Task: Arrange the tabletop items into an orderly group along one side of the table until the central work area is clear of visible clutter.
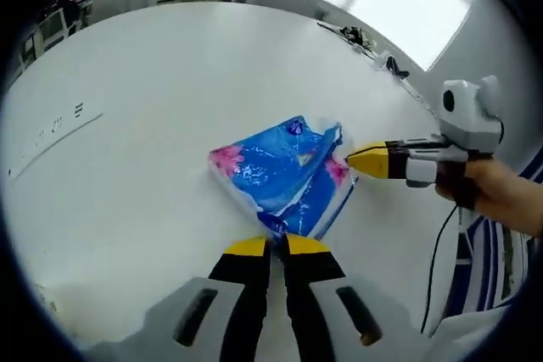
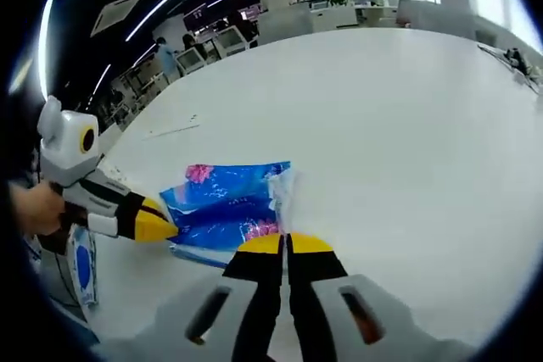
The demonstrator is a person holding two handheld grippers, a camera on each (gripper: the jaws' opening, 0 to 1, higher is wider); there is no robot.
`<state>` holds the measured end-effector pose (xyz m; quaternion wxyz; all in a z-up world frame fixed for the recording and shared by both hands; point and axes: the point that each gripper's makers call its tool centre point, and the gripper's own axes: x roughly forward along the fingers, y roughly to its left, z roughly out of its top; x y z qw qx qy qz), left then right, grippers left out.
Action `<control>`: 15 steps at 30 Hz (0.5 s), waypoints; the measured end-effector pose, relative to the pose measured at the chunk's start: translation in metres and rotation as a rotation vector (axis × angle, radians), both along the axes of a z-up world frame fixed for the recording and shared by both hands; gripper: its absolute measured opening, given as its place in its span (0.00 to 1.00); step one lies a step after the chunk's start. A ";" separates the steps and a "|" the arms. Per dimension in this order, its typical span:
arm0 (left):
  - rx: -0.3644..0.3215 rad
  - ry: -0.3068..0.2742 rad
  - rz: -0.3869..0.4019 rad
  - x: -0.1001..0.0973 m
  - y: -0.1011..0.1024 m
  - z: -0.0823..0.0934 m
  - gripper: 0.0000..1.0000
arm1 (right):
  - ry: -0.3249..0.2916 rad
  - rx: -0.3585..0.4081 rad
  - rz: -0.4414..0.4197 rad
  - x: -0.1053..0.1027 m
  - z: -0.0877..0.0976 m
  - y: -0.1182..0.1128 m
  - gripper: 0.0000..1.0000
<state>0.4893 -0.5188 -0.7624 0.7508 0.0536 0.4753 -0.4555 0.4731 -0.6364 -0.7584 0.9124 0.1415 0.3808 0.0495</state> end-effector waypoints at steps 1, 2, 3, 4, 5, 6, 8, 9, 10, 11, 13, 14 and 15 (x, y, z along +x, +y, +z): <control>0.000 0.006 0.006 0.000 0.001 -0.002 0.02 | 0.000 0.001 0.000 0.000 0.001 0.001 0.00; -0.002 0.016 0.014 0.000 0.002 -0.003 0.02 | -0.001 0.001 0.002 0.000 0.000 0.001 0.00; -0.004 0.019 0.018 0.001 0.002 -0.003 0.03 | -0.001 0.002 0.002 0.000 0.000 0.001 0.00; -0.011 0.025 0.022 0.000 0.002 -0.003 0.03 | 0.000 0.007 -0.002 0.000 0.000 0.001 0.00; -0.011 0.027 0.023 0.001 0.002 -0.003 0.03 | 0.000 0.008 -0.005 0.000 0.000 0.001 0.00; -0.011 0.026 0.022 0.001 0.002 -0.003 0.03 | 0.001 0.010 -0.006 0.000 0.000 0.001 0.00; -0.013 0.022 0.019 0.000 0.001 -0.003 0.03 | 0.005 0.011 -0.007 -0.001 -0.001 0.002 0.00; -0.013 0.020 0.019 0.000 0.001 -0.002 0.03 | 0.007 0.005 0.001 -0.001 -0.002 0.002 0.00; -0.012 0.015 0.016 0.000 0.001 -0.002 0.03 | 0.010 0.003 0.004 -0.001 -0.002 0.003 0.00; -0.012 0.011 0.015 0.000 0.001 -0.001 0.04 | 0.012 0.002 0.010 -0.001 -0.003 0.003 0.00; -0.013 0.002 0.014 0.000 0.001 0.000 0.05 | 0.013 0.002 0.006 0.000 -0.004 0.003 0.00; -0.016 0.000 0.014 0.000 0.001 0.002 0.06 | 0.014 0.003 -0.005 0.000 -0.003 0.002 0.00; -0.021 0.002 0.013 -0.001 0.001 0.003 0.09 | 0.011 0.001 -0.014 0.000 -0.002 0.001 0.01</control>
